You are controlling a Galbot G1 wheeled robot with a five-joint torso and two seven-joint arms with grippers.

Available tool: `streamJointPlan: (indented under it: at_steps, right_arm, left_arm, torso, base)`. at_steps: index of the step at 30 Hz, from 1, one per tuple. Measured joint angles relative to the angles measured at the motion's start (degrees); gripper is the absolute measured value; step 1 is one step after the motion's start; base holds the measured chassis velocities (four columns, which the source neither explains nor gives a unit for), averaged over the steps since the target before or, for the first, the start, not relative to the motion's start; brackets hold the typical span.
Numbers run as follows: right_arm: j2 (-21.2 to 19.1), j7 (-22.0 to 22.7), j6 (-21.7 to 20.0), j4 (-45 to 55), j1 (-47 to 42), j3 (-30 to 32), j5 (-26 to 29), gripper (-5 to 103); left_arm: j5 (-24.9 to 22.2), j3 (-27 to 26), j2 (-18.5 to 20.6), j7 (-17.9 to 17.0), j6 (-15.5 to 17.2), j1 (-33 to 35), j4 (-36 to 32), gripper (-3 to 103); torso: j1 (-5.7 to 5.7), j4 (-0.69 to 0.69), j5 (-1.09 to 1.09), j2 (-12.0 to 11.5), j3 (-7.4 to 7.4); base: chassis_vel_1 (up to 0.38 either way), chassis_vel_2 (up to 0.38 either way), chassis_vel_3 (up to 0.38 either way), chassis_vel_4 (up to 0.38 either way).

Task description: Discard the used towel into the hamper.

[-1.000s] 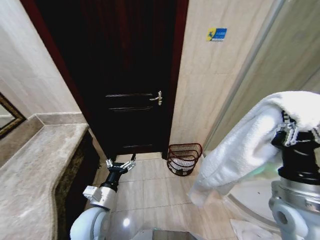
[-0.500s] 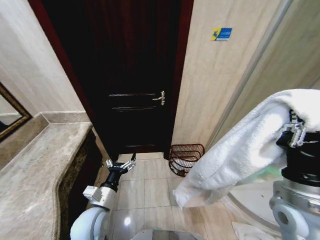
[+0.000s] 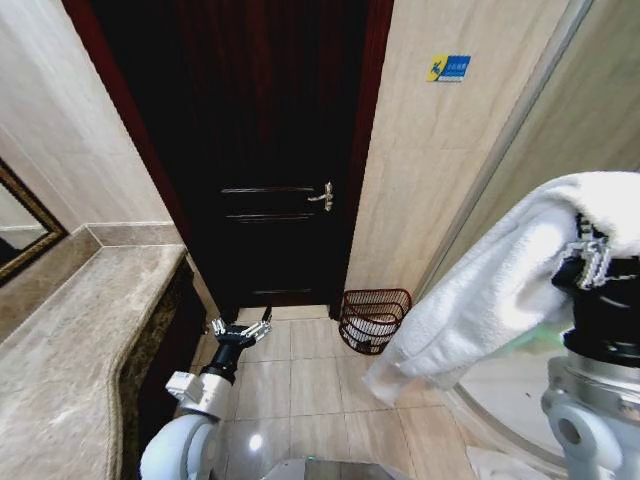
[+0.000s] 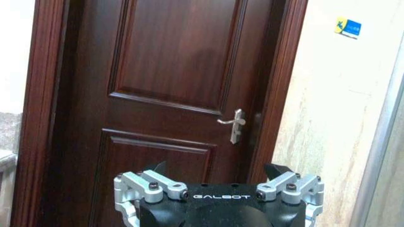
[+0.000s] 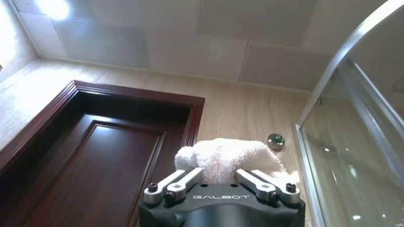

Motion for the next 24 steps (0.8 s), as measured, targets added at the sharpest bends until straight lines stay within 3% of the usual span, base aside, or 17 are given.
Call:
streamJointPlan:
  at_steps: [24]
  right_arm:
    - [-1.06, 1.38, -1.16, 0.0, 0.64, 0.66, 0.57, 5]
  left_arm:
    - [0.0, 0.0, 0.0, 0.0, 0.0, 0.0, 0.0, 100]
  torso:
    - [-0.01, 0.0, 0.0, -0.01, 0.0]
  base:
    - [-0.094, 0.08, 0.091, -0.088]
